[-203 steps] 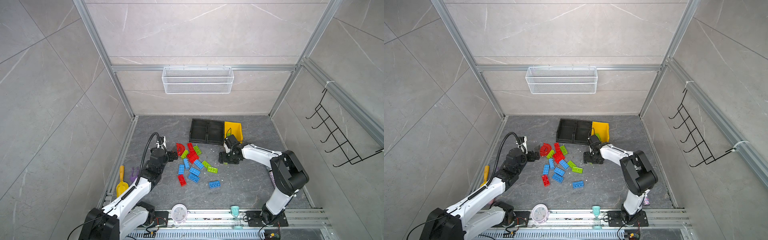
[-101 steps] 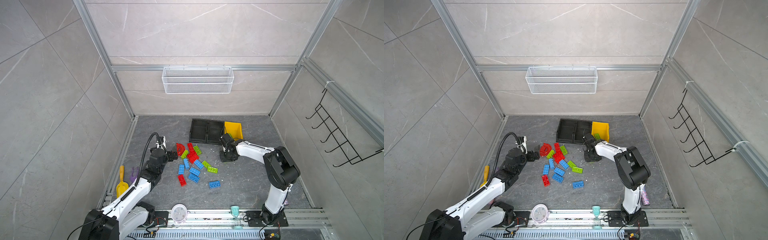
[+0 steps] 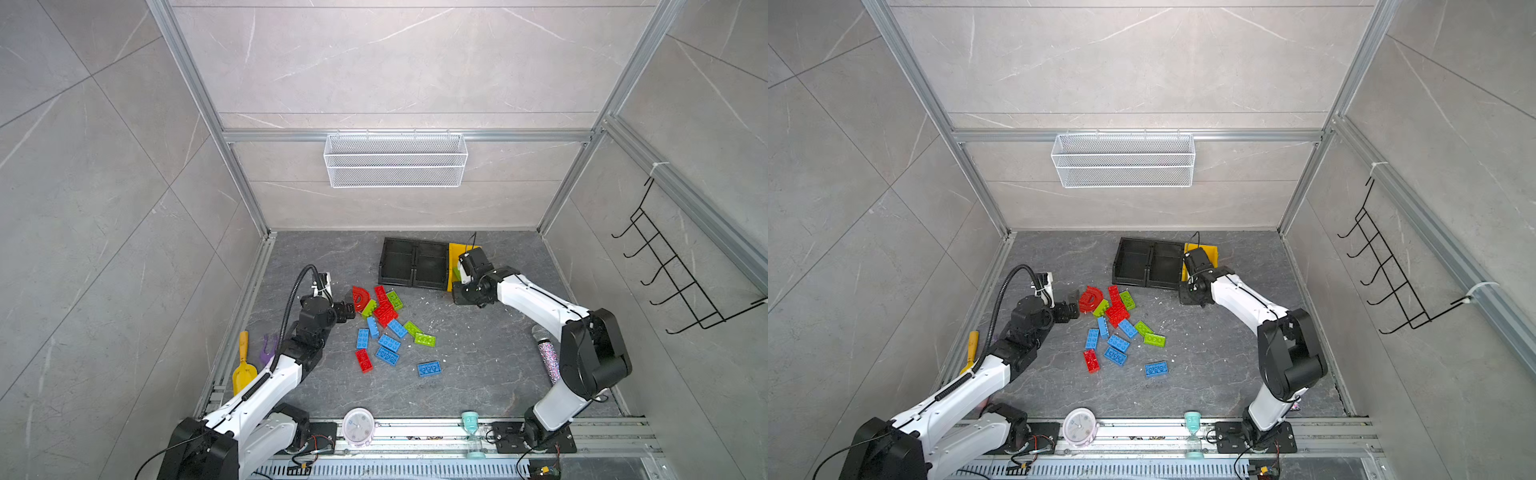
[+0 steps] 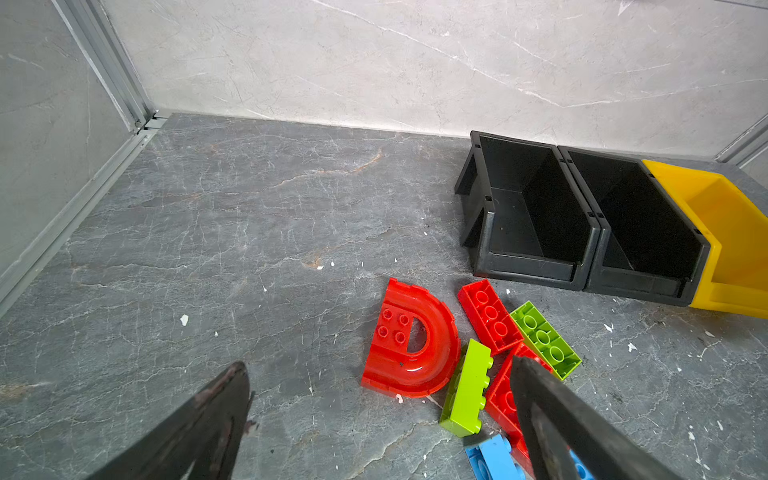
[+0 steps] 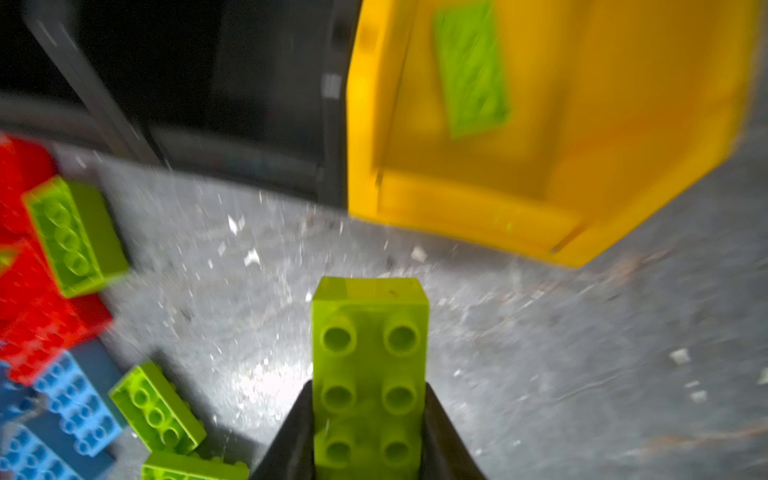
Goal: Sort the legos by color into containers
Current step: 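Carry the lime-green brick over the yellow bin and release it, then move the right gripper back toward the brick pile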
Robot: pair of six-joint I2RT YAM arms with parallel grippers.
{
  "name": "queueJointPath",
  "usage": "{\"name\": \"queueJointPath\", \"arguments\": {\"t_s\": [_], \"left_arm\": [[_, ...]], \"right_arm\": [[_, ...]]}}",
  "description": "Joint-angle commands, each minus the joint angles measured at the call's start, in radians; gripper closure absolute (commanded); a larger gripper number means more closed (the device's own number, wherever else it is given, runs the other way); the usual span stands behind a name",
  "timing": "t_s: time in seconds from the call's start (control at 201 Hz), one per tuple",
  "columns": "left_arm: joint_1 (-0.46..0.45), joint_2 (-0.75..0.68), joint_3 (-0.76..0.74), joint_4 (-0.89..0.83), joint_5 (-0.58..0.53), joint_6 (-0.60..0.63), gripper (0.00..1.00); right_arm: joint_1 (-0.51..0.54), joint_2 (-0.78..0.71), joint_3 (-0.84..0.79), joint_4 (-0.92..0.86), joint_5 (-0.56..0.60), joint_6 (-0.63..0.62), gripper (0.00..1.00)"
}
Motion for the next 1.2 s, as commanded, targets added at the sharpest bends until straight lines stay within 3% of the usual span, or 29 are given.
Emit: {"name": "queueJointPath", "arguments": {"t_s": [0.0,0.309,0.637,0.727,0.821,0.95,1.105,1.194], "left_arm": [[0.002,-0.019,-0.004,0.043,-0.003,0.015,0.0],[0.002,-0.022,-0.005,0.043,0.003,0.018,0.0],[0.003,-0.02,-0.006,0.042,0.002,0.02,0.0],[0.002,-0.017,-0.007,0.046,0.002,0.02,0.0],[0.002,-0.013,-0.004,0.045,0.007,0.02,0.0],[0.002,-0.017,-0.005,0.045,0.01,0.02,0.0],[0.002,-0.021,-0.006,0.045,0.01,0.019,0.0],[0.002,-0.028,-0.008,0.045,0.011,0.019,0.0]], "right_arm": [[-0.043,0.002,0.073,-0.027,-0.03,-0.062,0.81],[-0.127,0.2,0.286,-0.018,-0.051,-0.107,0.8],[-0.155,0.347,0.397,-0.001,-0.036,-0.108,0.78],[-0.155,0.354,0.409,-0.004,-0.031,-0.108,0.65],[-0.155,0.337,0.41,-0.011,-0.021,-0.115,0.52],[-0.155,0.274,0.389,-0.038,0.007,-0.141,0.43],[-0.146,0.093,0.272,-0.038,-0.042,-0.174,0.39],[-0.086,-0.047,0.148,-0.013,-0.089,-0.223,0.37]]}}
